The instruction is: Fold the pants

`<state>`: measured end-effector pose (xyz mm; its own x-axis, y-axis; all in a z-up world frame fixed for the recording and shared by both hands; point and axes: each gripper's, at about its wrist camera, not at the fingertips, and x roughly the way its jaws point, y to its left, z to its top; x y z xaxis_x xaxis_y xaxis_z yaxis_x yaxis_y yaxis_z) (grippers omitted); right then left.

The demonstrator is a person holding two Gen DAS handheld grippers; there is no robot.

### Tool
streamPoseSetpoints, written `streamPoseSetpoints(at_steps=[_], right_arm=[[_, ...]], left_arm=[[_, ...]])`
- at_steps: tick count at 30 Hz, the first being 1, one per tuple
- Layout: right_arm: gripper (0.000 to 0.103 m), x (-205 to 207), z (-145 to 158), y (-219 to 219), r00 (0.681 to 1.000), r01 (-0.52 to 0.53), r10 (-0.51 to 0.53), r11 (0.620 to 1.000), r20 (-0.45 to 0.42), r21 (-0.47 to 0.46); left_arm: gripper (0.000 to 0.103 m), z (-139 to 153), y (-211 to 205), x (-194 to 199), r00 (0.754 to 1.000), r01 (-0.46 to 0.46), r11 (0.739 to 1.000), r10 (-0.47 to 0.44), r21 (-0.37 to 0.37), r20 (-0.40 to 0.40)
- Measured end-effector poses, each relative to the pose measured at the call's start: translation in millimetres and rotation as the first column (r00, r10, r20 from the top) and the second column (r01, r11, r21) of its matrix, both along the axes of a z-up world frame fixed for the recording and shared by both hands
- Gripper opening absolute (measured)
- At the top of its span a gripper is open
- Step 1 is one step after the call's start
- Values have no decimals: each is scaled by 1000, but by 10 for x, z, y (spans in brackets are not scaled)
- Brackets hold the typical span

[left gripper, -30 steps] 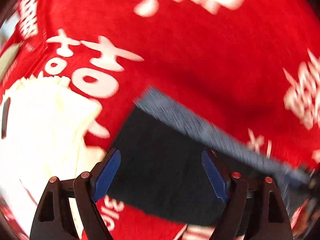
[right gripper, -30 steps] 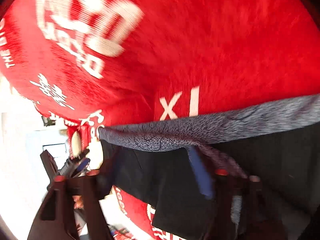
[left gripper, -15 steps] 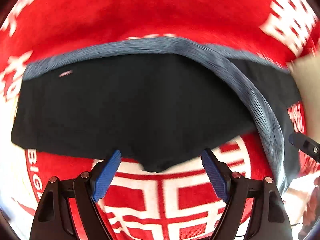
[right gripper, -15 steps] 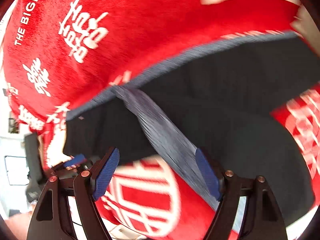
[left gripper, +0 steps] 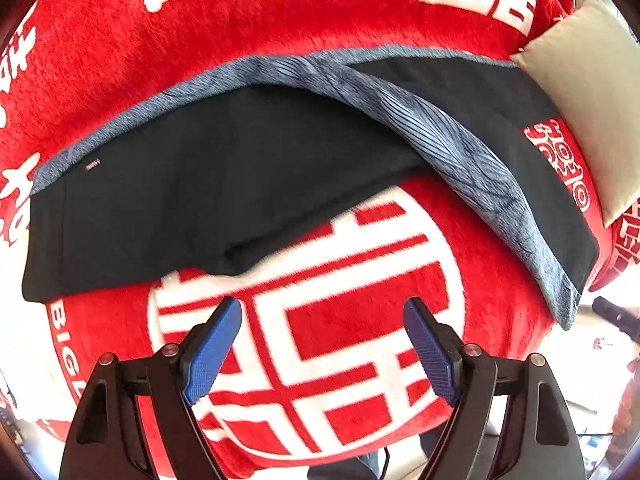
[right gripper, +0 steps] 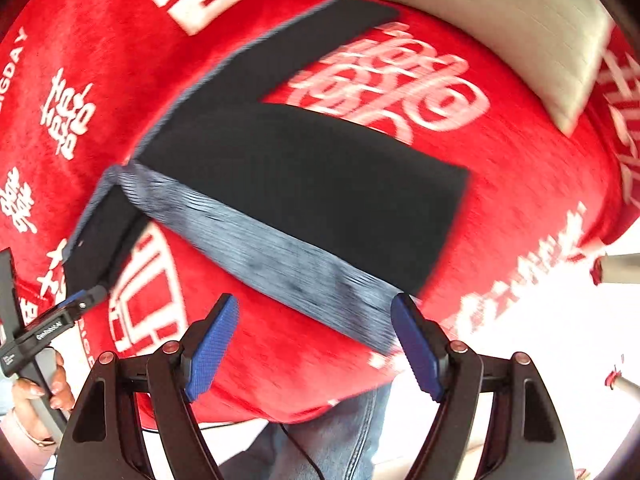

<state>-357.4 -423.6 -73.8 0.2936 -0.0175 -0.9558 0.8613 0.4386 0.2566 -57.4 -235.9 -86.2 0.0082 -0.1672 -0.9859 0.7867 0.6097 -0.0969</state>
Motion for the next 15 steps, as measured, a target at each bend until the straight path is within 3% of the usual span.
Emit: streamPoseSetpoints(at_steps=[5,10,13,15], right_arm=[[81,-302,-144,7,1000,15,-15,998,-3,59],[80,-396,-334,-48,999,-43,40,991,25,129],[76,-360,-439,-116,995,-90,79,980,67,177],[66,-307,-550,-155,990,-122,101,966,101,227]], left_arm=[[83,-153,-317,-265,999,6,1000,-5,10,-50],[83,-269,-734,-500,995,23,1000,-21,13,-98],[83,-346,-931,-586,992,37,999,-34,29,-121],[83,-399,-1037,-617,990,40,998,-35,41,-134]])
